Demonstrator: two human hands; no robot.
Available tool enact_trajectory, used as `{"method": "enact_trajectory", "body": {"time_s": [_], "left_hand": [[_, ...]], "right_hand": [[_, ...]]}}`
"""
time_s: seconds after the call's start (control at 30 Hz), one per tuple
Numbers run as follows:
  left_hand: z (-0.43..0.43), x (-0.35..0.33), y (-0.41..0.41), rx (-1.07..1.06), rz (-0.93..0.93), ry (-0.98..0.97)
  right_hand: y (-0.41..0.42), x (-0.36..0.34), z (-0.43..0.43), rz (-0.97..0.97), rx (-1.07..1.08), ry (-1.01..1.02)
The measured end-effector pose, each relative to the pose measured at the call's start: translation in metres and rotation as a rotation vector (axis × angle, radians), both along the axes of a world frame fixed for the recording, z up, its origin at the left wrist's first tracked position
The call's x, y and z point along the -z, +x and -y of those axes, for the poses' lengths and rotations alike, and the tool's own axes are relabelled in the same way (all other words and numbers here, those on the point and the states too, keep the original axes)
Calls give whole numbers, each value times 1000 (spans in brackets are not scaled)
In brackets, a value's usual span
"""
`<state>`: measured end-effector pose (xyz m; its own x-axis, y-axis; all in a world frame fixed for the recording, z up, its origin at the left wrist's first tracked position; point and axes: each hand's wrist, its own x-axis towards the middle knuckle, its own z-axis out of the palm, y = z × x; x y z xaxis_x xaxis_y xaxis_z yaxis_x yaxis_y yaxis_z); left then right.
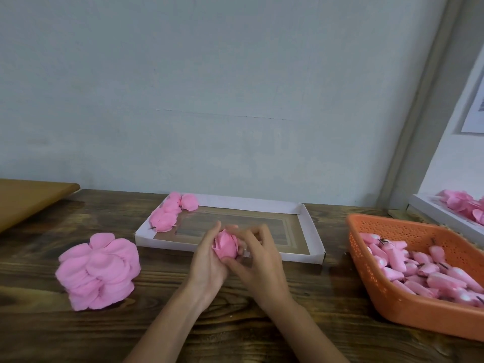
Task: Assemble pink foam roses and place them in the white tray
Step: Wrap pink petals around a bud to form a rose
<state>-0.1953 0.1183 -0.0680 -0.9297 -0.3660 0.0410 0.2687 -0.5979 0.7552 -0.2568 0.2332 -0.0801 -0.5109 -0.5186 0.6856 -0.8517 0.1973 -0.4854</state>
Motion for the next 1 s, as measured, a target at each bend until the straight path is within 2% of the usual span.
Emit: {"method": "enact_trajectory", "body": {"time_s": [0.17, 0.27, 0.37, 0.5, 0.63, 0.77, 1.0], "left_hand": [[-2, -1, 3, 36, 25, -108], [-4, 3, 0, 29, 36, -57], [-3, 1, 0, 80, 20, 13], [9, 2, 1, 228, -66, 92], [20, 7, 3, 362, -159, 119], [23, 10, 5, 415, -145, -109], [20, 17, 2, 205, 86, -398]], "right_hand": [[-10, -6, -7, -77, -98, 104], [-11, -5, -9, 21, -144, 139], [-13, -5, -10, 153, -170, 74], [-16, -11, -15, 358, -224, -39], [-15, -17, -20, 422, -251, -127], [-14, -21, -22, 480, -313, -170], [-18, -23, -26, 423, -296, -71]]}}
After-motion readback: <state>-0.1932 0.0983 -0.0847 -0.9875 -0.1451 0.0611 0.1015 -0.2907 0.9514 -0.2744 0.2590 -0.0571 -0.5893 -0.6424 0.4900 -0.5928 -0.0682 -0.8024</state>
